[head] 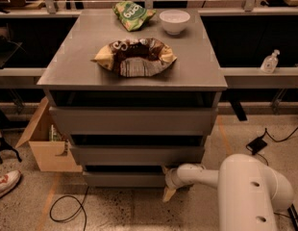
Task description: Open bottom drawer
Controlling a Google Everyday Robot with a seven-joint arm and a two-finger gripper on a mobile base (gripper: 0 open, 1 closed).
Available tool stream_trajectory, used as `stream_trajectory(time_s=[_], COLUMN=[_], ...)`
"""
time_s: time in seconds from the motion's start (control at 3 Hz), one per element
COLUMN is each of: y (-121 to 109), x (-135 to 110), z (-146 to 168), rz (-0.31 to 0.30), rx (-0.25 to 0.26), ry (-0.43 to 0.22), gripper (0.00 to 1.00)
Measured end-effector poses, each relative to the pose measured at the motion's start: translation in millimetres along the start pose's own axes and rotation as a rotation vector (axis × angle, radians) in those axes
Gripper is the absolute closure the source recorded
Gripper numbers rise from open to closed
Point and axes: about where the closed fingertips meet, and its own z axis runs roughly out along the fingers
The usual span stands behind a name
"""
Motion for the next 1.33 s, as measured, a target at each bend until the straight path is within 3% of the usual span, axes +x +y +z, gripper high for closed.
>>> stream_trajectory(time_s=[0.67, 1.33], y=[-11.0, -10.5], x=[23.8, 20.6], z=[25.7, 18.6], rz=[0.034, 0.039], rx=[-0.009, -0.014], ry=[-0.012, -0.013], gripper=[0.41, 0.96])
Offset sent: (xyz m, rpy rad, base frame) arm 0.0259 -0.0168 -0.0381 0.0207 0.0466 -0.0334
